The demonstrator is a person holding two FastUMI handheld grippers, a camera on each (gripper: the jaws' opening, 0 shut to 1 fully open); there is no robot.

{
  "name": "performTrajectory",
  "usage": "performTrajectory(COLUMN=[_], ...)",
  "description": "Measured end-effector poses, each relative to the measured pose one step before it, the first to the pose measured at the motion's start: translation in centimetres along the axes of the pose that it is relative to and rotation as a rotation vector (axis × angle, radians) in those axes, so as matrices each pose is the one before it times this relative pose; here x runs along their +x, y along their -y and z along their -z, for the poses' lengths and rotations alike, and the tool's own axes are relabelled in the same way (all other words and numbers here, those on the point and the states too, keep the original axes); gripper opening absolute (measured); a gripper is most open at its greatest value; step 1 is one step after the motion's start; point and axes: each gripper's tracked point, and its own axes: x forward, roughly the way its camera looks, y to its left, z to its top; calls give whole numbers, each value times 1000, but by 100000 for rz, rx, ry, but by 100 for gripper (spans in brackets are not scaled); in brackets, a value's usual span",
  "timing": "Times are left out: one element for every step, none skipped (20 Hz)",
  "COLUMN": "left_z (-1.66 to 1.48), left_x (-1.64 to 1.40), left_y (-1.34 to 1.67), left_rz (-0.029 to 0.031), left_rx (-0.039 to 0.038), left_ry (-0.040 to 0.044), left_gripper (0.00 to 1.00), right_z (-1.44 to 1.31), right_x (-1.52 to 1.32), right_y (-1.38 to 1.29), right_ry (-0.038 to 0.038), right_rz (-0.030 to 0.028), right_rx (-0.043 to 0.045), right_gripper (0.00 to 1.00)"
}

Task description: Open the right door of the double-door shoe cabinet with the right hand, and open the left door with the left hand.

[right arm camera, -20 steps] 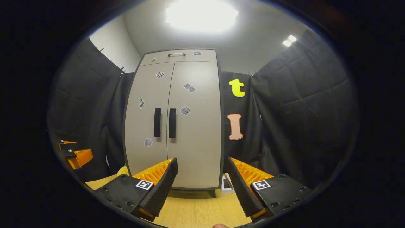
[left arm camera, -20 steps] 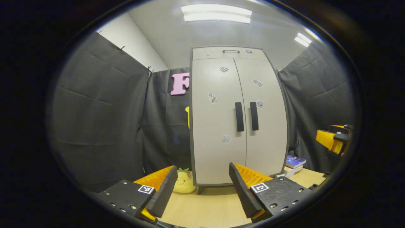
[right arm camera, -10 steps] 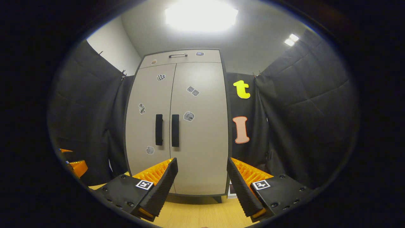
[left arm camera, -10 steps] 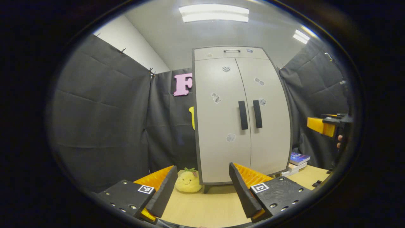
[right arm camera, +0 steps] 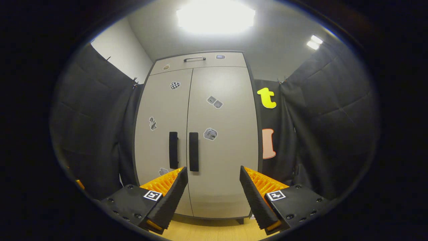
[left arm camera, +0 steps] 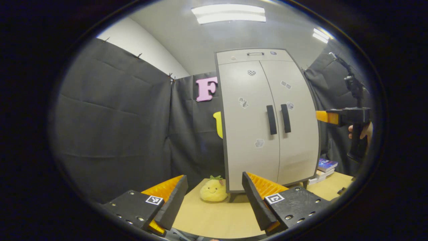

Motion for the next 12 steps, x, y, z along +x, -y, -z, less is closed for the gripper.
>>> performTrajectory(left_z=[43, 57, 100, 157, 86, 180, 31, 84, 16, 70, -17, 193], left_x=[-144, -253, -146, -117, -31, -22, -168, -135, -63, -120, -105, -43], left_y=[-387, -433, -298, -260, -257, -104, -148, -47, -3, -77, -7, -23], left_rz=[-818, -783, -564, -584, -552, -415, -268, -113, -54, -53, 1, -78], left_rx=[186, 223, 248, 232, 122, -47, -80, 17, 130, 178, 197, 121], left_ry=[-154, 36, -223, -356, -394, -367, -249, -258, -199, -15, 37, -167], left_gripper=[94, 94, 94, 94, 94, 94, 94, 94, 94, 95, 95, 95], right_z=[-66, 32, 86, 77, -20, -74, -122, -183, -272, -114, -291, -123], right_x=[701, 693, 665, 792, 783, 796, 826, 790, 837, 775, 789, 810], right_y=[-281, -292, -329, -408, -441, -500, -491, -384, -363, -309, -263, -216], right_ry=[257, 306, -7, -176, -25, -94, -78, 45, 197, 104, 567, 49], right_rz=[-160, -131, -276, -476, -674, -1003, -927, -816, -711, -448, -224, -141], right_rx=[759, 456, -6, -478, -510, -559, -173, 1, 131, 223, 377, 304], right_gripper=[98, 96, 98, 98, 98, 96, 98, 98, 98, 98, 98, 98])
